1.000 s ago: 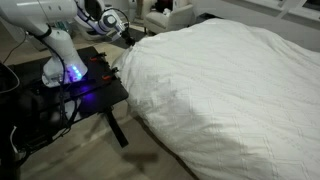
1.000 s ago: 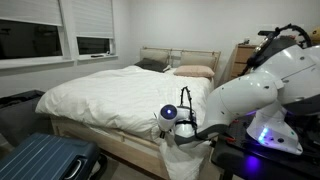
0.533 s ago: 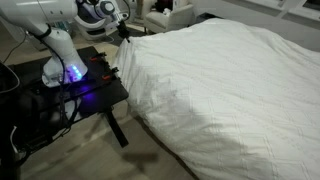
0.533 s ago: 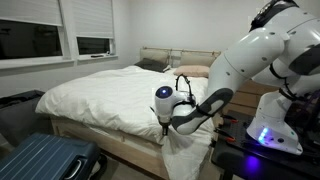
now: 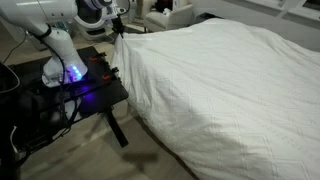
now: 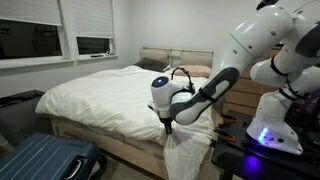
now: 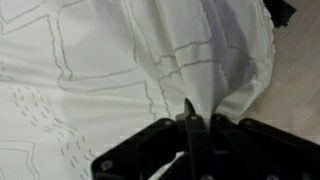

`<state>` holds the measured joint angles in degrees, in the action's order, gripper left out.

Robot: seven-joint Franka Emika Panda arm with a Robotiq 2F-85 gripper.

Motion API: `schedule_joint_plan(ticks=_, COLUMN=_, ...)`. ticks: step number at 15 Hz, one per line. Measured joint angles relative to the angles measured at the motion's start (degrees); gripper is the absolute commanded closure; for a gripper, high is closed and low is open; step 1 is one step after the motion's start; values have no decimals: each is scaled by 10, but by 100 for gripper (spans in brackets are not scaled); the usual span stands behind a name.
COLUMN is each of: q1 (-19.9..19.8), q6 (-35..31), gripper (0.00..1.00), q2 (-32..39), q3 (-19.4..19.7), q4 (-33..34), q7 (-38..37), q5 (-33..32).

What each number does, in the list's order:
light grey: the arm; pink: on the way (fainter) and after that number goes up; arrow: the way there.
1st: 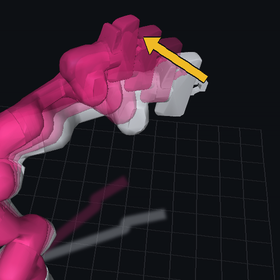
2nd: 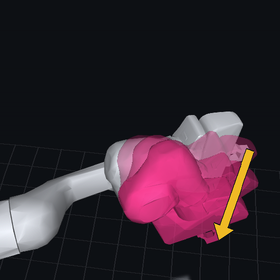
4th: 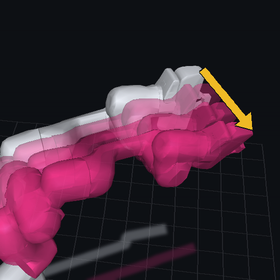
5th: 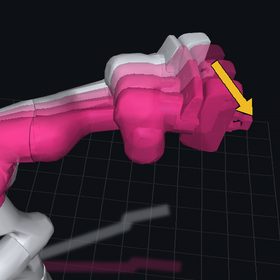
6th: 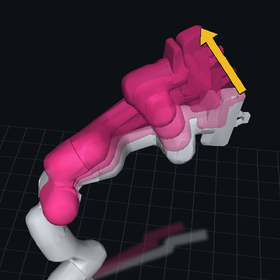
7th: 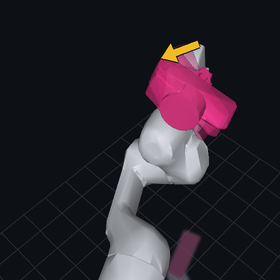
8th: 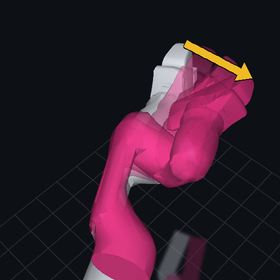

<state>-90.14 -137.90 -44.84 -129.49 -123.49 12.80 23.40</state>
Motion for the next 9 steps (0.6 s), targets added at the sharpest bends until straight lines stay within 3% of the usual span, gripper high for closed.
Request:
schedule_joint_plan(ticks=2, q1=-1, q6=12, gripper=99, q2=7, q3=4, q4=2, q7=24, q5=-1)
schedule_joint_plan(ticks=3, q1=-1, q6=19, gripper=70, q2=11, q3=5, q4=3, q7=35, q5=-1)
schedule_joint_plan(ticks=5, q1=-1, q6=36, gripper=62, q2=18, q3=6, q4=4, q7=55, q5=-1)
schedule_joint_plan(ticks=9, q1=21, q6=144, gripper=31, q2=71, q3=-13, q4=22, q7=65, q5=14)
